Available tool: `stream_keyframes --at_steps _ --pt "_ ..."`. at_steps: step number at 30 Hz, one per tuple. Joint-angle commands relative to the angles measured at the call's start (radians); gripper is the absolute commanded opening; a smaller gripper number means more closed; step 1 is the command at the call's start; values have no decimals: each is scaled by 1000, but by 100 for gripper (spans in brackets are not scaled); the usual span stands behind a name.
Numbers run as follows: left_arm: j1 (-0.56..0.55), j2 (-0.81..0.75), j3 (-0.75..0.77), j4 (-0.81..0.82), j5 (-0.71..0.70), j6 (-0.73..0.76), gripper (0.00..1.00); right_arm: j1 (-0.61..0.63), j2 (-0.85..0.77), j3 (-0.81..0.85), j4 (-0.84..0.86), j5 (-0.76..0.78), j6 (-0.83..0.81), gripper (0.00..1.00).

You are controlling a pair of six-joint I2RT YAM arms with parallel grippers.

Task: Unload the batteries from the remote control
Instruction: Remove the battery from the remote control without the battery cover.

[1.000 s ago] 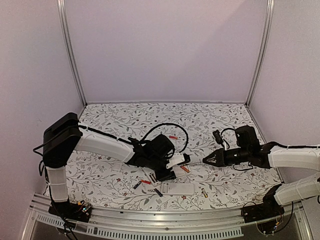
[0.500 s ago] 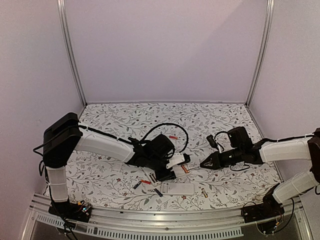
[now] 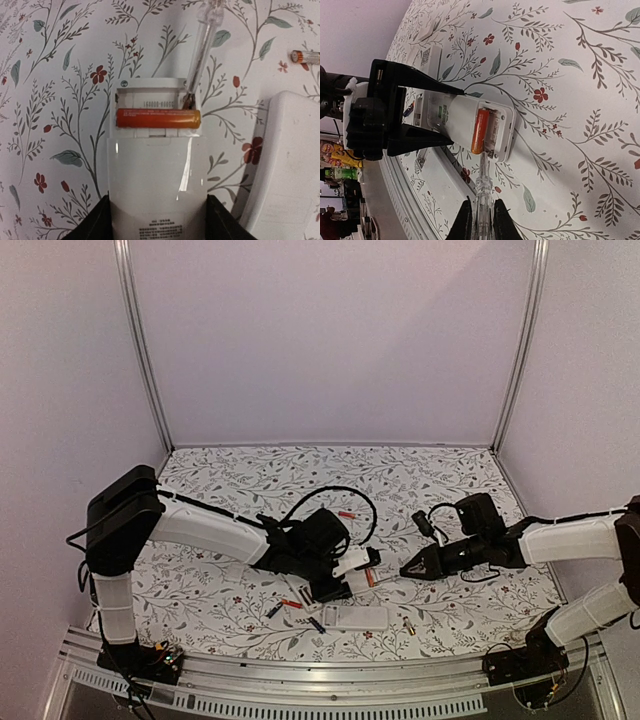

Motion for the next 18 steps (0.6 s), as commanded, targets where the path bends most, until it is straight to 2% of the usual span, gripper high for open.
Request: stream_keyframes --at_steps 1,12,18 --pt "10 58 -17 -95 -28 8 22 8 -51 -6 52 -93 12 0" --pt "9 60 -13 -97 -29 6 22 8 -71 -23 72 -96 24 0" --pt "11 60 -12 -98 -31 4 22 8 -103 5 -4 86 43 0"
